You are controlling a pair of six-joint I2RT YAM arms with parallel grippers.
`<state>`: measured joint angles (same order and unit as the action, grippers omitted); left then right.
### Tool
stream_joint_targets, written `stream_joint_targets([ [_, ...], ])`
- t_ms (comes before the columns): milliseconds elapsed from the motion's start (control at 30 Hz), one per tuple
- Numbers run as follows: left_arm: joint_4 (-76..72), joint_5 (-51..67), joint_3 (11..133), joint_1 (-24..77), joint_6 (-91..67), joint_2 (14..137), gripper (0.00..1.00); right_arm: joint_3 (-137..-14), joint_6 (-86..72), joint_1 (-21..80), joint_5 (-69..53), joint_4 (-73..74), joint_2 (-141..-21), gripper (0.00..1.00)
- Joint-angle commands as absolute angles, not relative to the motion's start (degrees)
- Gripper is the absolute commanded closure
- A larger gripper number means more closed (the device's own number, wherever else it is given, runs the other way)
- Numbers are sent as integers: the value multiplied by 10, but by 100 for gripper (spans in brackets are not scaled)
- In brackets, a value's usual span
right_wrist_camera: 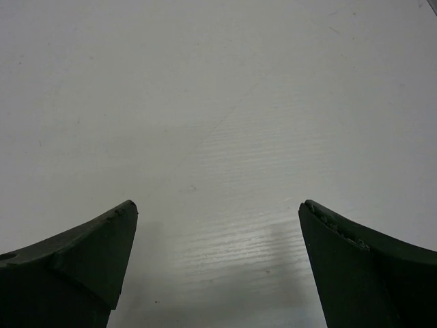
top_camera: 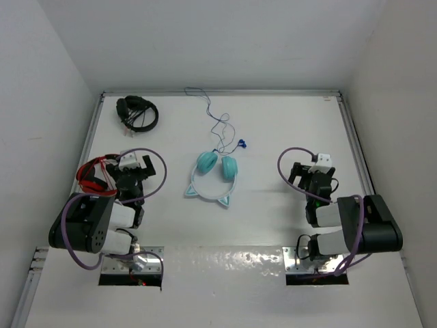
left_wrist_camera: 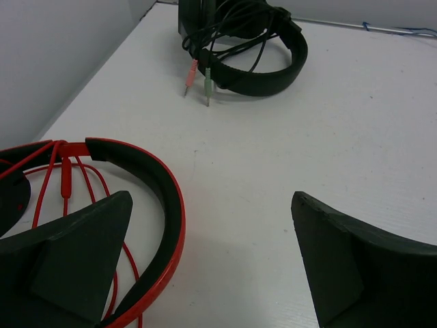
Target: Wrap the headphones
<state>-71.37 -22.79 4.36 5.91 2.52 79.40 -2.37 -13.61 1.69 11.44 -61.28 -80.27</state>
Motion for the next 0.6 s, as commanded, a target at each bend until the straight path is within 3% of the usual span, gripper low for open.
stream_joint_targets([
  [0, -758, -222, 46, 54, 19, 795, 0, -20, -153, 18, 141, -589, -760, 1],
  [100, -758, -221, 47, 53, 21, 800, 0, -100, -188, 18, 151, -368, -682, 1],
  [200, -778, -180, 50, 47, 32, 802, 0, -199, -236, 17, 157, -251, -616, 3],
  [233, -747, -173, 59, 46, 54, 771, 0, -226, -191, 17, 77, -203, -611, 15],
  [267, -618, -151, 177, 65, 101, 727, 0, -291, -160, 17, 21, -175, -612, 27],
  [300, -295, 14, 269, 65, 150, 696, 0, -337, -130, 18, -25, -133, -620, 39],
  [333, -166, 100, 357, 69, 183, 699, 0, -449, -94, 21, -88, -16, -661, 56],
  [367, -69, 160, 507, 85, 173, 709, 0, -507, -80, 37, -94, 58, -692, 62],
  [400, 87, 206, 569, 110, 164, 737, 6, -572, -65, 51, -86, 122, -727, 65],
  [433, 154, 184, 622, 148, 153, 754, 20, -626, -27, 74, -63, 228, -798, 61],
  [467, 209, 151, 668, 233, 125, 772, 41, -721, -12, 99, 38, 267, -830, 57],
  [500, 294, 95, 732, 263, 106, 810, 74, -757, 1, 153, 87, 303, -858, 53],
  [533, 326, 91, 750, 287, 58, 830, 84, -800, 10, 172, 117, 306, -896, 44],
  [567, 372, 101, 764, 287, 31, 850, 88, -808, 4, 183, 107, 301, -905, 36],
])
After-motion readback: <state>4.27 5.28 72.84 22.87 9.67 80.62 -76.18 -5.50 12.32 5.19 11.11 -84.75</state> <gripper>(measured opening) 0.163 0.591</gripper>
